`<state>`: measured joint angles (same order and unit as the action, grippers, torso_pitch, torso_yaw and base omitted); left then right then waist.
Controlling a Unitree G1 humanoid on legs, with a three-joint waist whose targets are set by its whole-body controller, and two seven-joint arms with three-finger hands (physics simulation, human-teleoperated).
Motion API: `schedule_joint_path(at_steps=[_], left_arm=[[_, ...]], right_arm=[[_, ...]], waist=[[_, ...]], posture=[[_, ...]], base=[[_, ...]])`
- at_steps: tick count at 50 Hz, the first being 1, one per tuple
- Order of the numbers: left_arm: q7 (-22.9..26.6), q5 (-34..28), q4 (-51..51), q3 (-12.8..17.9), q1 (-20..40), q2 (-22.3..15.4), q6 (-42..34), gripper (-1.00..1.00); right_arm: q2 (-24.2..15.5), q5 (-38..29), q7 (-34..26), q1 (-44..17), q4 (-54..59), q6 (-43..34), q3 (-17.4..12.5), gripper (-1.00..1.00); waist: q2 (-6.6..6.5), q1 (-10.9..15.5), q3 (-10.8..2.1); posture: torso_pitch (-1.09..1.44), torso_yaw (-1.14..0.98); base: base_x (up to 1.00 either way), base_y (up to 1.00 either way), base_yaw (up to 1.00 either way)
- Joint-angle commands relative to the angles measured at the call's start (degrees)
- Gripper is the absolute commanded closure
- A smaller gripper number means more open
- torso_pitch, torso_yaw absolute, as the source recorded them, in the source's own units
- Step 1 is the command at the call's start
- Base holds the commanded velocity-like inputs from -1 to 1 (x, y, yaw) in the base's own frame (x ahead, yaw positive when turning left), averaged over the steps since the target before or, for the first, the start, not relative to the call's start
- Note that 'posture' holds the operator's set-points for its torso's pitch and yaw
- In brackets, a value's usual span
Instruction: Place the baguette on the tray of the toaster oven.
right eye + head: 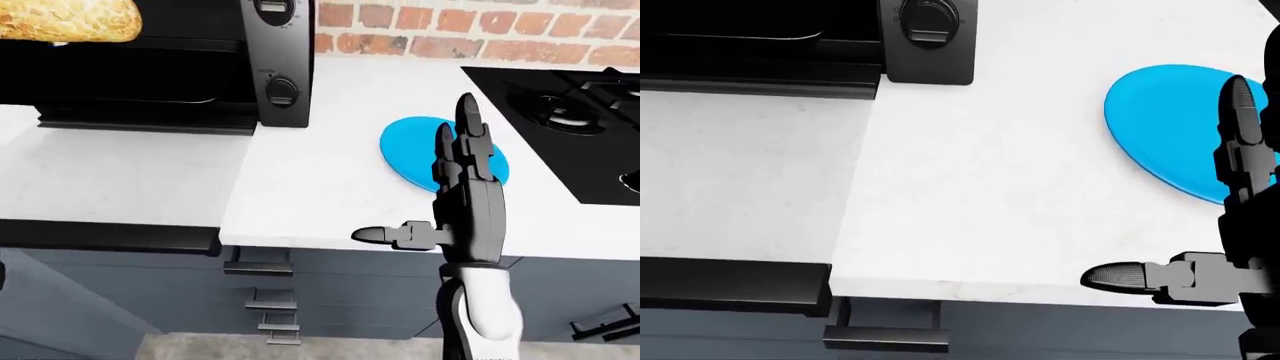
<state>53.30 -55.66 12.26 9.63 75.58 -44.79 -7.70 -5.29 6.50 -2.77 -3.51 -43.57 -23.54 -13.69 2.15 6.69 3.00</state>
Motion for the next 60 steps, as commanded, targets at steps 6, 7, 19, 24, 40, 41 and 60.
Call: schedule_joint_path(at_steps=[6,7,19,24,40,41,60], left_arm=[[-8.6,0.9,5.8,0.6,1.8,-1.5,6.0,1.00],[-10.0,0.7,7.5,0.4,1.6,-1.8,7.1,1.00],[-17.5,-1.4,20.4,-1.5,6.8,-0.3,9.6,1.00],[-19.6,-2.0,24.9,-1.5,7.7,-0.7,10.6,1.00],[-24.3,-2.6,34.2,-2.3,9.7,-0.6,12.4,1.00],[-24.6,-2.7,34.7,-2.5,9.7,-0.6,12.4,1.00],[-29.6,-4.1,44.8,-4.4,14.5,1.2,14.4,1.00]], right_arm=[[-0.2,-0.6,0.3,-0.9,-1.4,2.0,0.2,-1.00],[-0.1,-0.6,0.2,-0.8,-1.2,2.2,0.4,-1.00],[-0.3,-0.4,-0.2,-0.7,-0.9,2.5,-0.2,-1.00],[-0.3,-0.3,-0.3,-0.4,-0.6,2.9,-0.4,-1.00],[-0.1,-0.9,-0.1,-0.5,-0.5,3.0,0.2,-1.00],[-0.1,-1.0,-0.1,-0.4,-0.3,3.2,0.3,-1.00],[0.0,-1.1,-0.3,-0.2,0.4,3.9,0.1,-1.00]], waist=[[-0.63,0.2,-1.49],[-0.69,0.2,-1.56],[-0.67,0.2,-2.00],[-0.79,-0.1,-2.10],[-0.92,-0.5,-2.37],[-0.92,-0.5,-2.38],[-0.78,-0.7,-2.48]], posture=[[0.00,0.17],[0.00,0.17],[0.00,0.17],[0.00,0.17],[0.00,0.17],[0.00,0.17],[0.00,0.17]], base=[[0.00,0.00,0.00],[0.00,0.00,0.00],[0.00,0.00,0.00],[0.00,0.00,0.00],[0.00,0.00,0.00],[0.00,0.00,0.00],[0.00,0.00,0.00]])
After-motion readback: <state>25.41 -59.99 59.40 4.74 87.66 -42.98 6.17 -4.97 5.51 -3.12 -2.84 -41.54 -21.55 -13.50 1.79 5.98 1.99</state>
